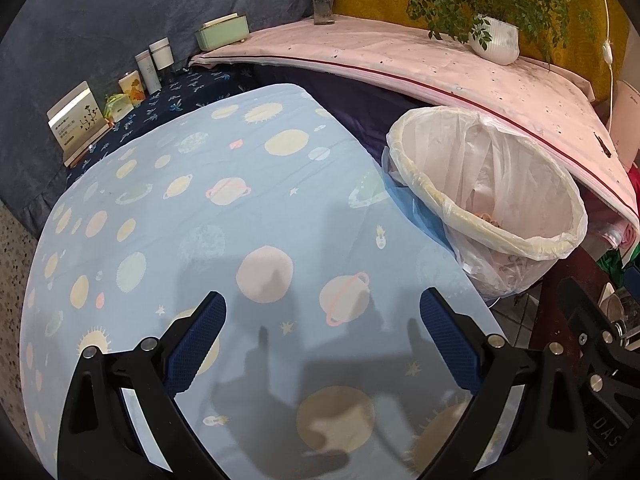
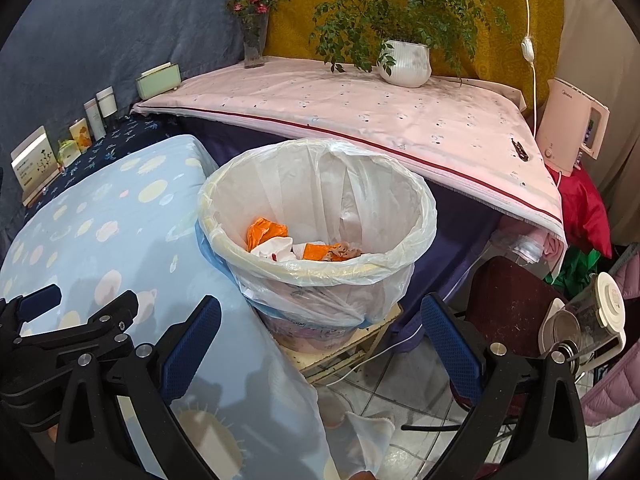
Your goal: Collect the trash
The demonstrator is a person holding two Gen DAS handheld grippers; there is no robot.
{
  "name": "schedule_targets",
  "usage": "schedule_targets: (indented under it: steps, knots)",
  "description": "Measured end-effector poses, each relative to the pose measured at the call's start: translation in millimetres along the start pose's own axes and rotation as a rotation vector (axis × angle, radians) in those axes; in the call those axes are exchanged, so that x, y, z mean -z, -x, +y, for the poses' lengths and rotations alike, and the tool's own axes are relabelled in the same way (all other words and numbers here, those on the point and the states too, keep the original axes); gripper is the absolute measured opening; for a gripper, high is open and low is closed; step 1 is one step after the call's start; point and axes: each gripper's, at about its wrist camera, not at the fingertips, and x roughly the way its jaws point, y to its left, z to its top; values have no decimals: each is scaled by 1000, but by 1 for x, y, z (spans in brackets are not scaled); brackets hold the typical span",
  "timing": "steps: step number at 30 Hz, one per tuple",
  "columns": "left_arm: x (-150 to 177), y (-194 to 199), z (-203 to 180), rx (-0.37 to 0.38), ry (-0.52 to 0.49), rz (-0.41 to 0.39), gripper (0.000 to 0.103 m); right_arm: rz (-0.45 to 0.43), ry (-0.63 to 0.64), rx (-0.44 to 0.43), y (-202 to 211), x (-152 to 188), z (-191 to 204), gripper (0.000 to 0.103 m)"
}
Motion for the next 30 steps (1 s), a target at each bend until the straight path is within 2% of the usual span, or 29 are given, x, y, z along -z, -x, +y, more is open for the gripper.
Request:
schedule_targets:
  steps: [30]
  knots:
    - [-8, 3, -1, -1, -3, -13, 93, 0, -14, 2, 0, -2, -4, 96]
